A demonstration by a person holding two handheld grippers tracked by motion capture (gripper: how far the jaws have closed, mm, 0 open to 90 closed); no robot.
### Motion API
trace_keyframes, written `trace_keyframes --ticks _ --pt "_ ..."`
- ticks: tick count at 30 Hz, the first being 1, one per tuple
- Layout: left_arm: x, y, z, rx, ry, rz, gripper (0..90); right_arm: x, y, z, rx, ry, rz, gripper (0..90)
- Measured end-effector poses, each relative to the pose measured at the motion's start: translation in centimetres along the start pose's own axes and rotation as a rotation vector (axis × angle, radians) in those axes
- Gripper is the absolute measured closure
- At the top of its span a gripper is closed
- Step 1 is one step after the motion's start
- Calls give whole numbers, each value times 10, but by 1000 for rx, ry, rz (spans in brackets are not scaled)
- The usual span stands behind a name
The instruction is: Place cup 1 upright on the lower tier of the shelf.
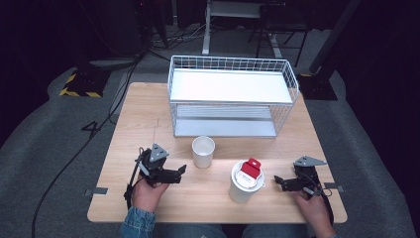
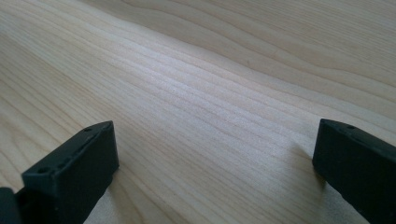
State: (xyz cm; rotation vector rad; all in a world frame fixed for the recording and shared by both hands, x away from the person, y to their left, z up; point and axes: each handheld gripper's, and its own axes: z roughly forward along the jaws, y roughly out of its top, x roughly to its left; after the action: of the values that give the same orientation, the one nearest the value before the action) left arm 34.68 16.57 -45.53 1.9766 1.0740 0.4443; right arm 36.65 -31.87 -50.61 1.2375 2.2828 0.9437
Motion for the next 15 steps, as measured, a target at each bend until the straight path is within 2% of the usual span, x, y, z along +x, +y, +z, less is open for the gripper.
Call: trace_keyframes --ticks 3,10,15 --pt "-3 2 3 -15 -1 15 0 0 0 0 0 0 0 3" --pt "-13 9 15 -63 -57 25 0 0 0 0 0 0 0 3" --pt "-22 11 25 -77 -73 51 0 0 0 0 0 0 0 3"
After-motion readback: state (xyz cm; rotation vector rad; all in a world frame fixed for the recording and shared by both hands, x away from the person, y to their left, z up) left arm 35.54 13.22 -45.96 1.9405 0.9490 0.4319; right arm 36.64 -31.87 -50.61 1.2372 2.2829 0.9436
